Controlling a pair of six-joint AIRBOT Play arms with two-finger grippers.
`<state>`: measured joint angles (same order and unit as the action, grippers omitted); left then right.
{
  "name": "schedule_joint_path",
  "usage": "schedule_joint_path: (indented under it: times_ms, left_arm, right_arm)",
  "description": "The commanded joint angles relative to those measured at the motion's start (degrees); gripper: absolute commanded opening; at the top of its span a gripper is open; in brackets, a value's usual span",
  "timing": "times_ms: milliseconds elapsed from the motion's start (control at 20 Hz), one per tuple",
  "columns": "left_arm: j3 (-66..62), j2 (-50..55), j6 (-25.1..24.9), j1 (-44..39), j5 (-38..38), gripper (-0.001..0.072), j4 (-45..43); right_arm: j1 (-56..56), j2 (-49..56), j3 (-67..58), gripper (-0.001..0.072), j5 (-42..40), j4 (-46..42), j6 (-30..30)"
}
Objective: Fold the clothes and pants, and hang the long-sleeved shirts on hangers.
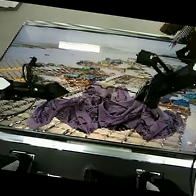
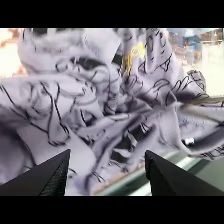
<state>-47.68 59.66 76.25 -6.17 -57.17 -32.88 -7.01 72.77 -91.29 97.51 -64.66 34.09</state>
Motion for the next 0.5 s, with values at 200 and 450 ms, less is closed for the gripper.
schedule_joint_path:
  times_ms: [200, 450]
  left_arm:
    - [0.26, 4.02, 5.11, -22.43, 22.43, 0.0547, -0.76]
    - [-3.26, 9.07, 10.01, -30.14, 31.95, 0.0546, -0.83]
  right_arm:
    - [0.02, -0.09, 0.0, 0.0042, -2.95, -1.64, 1.38]
    - [0.02, -0.09, 0.0, 0.0042, -2.93, -1.64, 2.82]
